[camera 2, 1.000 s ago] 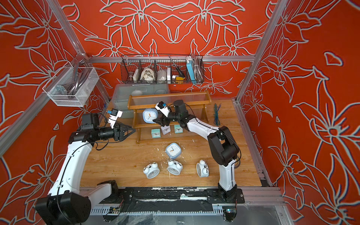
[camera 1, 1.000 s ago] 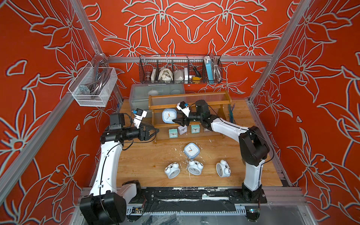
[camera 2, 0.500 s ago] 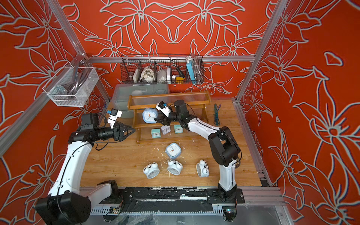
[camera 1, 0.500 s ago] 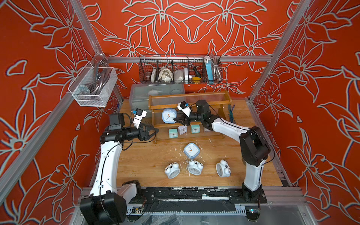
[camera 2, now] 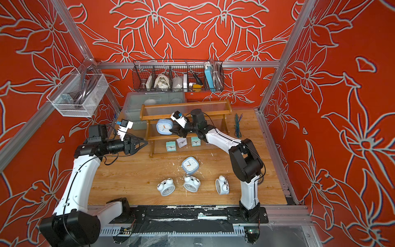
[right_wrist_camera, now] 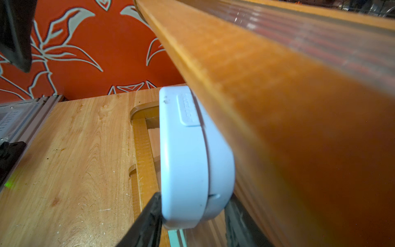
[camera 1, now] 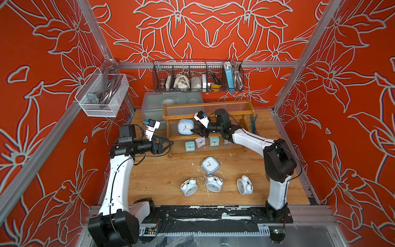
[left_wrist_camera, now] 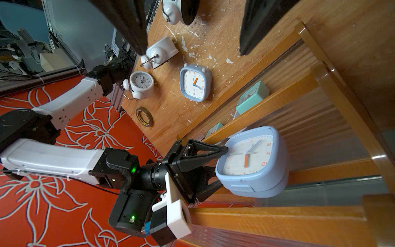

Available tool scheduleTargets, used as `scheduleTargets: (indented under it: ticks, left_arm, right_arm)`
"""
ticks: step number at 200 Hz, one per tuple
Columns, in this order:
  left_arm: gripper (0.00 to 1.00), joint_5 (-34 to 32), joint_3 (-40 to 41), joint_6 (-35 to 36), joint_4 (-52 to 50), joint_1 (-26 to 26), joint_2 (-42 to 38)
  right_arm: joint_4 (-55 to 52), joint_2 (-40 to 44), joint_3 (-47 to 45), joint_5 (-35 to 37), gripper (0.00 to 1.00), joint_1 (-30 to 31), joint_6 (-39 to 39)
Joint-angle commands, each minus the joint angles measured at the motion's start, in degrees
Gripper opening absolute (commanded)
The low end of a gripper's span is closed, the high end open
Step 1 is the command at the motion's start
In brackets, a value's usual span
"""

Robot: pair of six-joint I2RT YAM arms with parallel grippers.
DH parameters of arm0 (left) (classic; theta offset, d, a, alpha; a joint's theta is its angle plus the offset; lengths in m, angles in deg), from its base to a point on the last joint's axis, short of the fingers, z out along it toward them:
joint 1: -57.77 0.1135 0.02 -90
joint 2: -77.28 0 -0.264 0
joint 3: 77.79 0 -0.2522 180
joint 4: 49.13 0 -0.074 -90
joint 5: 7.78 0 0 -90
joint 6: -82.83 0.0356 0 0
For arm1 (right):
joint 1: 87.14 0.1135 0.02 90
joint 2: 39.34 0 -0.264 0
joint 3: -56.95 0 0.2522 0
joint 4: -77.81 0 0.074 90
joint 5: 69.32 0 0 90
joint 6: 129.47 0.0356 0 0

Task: Place the alarm clocks on the shelf by style
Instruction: Place the alarm on the shelf.

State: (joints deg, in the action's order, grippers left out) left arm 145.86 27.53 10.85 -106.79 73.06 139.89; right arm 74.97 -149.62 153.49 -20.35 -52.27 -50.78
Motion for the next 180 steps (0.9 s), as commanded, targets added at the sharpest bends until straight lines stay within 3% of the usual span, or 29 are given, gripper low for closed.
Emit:
scheduleTargets:
  ticks: [1,180]
  left_arm:
    - [0.69,1.8,1.1,0.8,0.0,0.5,-0.9]
    - [0.70,2.3,1.6,1.1,0.0,0.5,-1.8]
  right_arm:
    - [-3.1,-1.1,1.2,3.0,0.49,-0.4,-0.2]
    - [-4.1,2.7,-1.8,5.2,0.73,-0.4,1.2]
